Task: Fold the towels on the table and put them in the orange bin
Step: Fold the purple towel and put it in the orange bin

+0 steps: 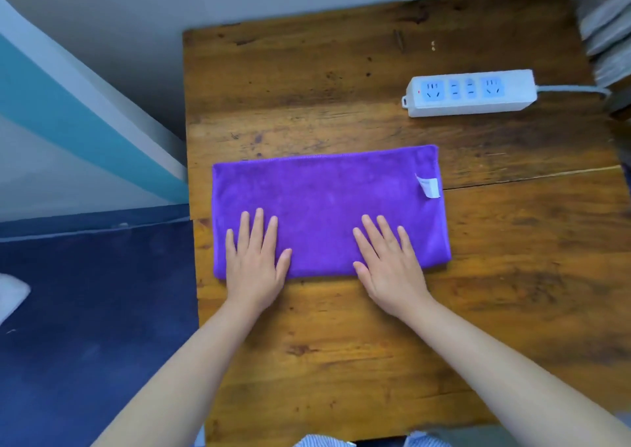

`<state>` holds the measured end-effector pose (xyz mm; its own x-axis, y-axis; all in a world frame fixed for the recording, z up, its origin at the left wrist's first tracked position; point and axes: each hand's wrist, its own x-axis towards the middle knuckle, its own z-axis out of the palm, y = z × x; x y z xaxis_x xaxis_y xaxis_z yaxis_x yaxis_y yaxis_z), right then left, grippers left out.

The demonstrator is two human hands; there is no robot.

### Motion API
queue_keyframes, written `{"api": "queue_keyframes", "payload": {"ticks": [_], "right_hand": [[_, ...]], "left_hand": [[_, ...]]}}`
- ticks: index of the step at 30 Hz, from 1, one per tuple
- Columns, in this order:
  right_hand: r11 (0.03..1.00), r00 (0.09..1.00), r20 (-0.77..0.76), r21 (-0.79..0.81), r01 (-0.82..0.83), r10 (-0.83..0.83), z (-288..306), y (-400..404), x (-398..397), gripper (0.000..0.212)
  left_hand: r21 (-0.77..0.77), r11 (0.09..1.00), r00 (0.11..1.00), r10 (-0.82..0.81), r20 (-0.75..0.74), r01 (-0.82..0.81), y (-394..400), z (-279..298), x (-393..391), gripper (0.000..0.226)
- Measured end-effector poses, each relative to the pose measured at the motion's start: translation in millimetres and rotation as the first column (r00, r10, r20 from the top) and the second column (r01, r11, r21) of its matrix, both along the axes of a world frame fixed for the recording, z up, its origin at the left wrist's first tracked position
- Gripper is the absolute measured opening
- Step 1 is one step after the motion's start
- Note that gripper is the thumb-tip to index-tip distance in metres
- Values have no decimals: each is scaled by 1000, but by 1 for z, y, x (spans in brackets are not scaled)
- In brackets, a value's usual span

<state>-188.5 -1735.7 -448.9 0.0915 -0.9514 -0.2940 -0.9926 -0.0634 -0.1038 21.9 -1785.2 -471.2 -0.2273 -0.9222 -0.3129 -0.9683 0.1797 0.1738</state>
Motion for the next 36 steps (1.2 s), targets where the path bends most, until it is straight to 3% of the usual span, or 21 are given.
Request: {"api": "queue_keyframes", "payload": {"ticks": [3,6,9,11,14,17,21,23,24,26,28,30,33,36], "right_hand": [[990,990,5,26,140,-141,-9,20,-25,51],[953,946,128,97,286,-297,-5,30,-51,57],[905,874,273,-30,425,-401,3,36,-59,46],[758,735,307,-59,649,-605,10,29,-57,40],[597,563,226,126,792,-795,11,17,-47,45],[463,414,239,210,861,-878,10,5,-33,43],[254,110,339,418,872,-934,8,-10,-46,32],[212,-15,399,519,828,-917,13,-13,-57,7],[212,-46,424,541,814,-905,16,-15,-62,16],[239,-53,486,519,820,-873,21,-17,-70,28],[302,11,565,424,854,-825,30,-19,-69,20],[418,148,638,295,859,-756,41,-20,-54,12],[660,451,716,18,751,-533,59,-14,-15,18],[799,567,775,-140,585,-279,65,-2,37,12]], "left_hand": [[18,1000,999,-2,42,1,9,-6,7,72],[21,1000,999,-4,48,3,6,-7,8,63],[-32,997,997,-68,-22,67,13,2,-9,60],[-93,988,989,-130,-64,123,13,6,-27,59],[-78,987,986,-147,-80,141,6,4,-64,62],[-51,983,983,-177,-58,174,3,-4,-95,64],[-28,987,988,-157,-3,157,5,-13,-106,63],[-29,988,988,-153,-2,153,6,-12,-108,63],[-24,988,989,-150,-15,149,5,-12,-110,63],[-9,989,988,-145,-56,144,5,-9,-114,62],[-13,991,987,-136,-84,136,7,-6,-109,60],[-28,997,992,-73,-102,70,13,-3,-93,58],[-30,999,988,16,-156,-21,29,0,-61,55],[-37,995,965,78,-251,-90,50,6,-29,50]]}}
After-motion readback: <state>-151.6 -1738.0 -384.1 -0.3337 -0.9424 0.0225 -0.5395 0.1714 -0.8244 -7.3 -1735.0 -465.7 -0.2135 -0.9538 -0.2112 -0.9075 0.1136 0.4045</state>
